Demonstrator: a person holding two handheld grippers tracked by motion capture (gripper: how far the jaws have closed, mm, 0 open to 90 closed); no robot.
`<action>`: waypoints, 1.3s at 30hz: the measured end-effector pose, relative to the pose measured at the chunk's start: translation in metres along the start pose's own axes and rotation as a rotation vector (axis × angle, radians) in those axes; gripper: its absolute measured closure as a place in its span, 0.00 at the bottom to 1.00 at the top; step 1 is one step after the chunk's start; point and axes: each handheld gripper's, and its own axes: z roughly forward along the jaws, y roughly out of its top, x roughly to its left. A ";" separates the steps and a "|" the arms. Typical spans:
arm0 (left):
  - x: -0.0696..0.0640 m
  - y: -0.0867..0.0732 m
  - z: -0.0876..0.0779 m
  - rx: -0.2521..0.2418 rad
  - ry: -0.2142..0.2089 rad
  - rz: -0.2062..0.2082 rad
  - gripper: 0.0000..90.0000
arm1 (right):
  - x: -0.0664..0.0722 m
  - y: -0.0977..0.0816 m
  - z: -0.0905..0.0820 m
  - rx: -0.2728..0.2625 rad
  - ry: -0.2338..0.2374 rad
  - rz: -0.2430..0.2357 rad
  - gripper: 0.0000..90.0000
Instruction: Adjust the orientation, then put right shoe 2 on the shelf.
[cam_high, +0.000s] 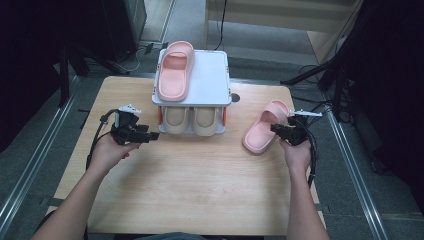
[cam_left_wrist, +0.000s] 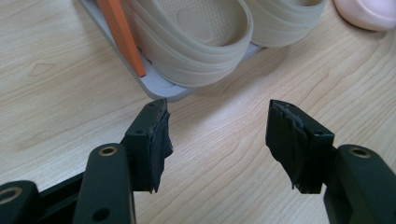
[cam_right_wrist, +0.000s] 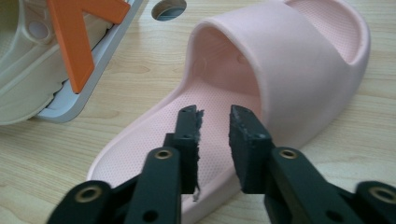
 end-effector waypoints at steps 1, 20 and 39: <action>0.001 0.000 0.000 0.001 0.002 0.002 0.44 | -0.001 -0.001 -0.001 -0.005 -0.001 -0.006 0.79; 0.001 0.002 0.005 0.018 0.002 0.006 0.44 | -0.018 -0.011 -0.001 0.013 -0.048 0.051 0.64; 0.000 -0.006 -0.001 0.003 0.000 0.004 0.43 | -0.027 -0.011 0.021 0.020 -0.100 0.120 0.54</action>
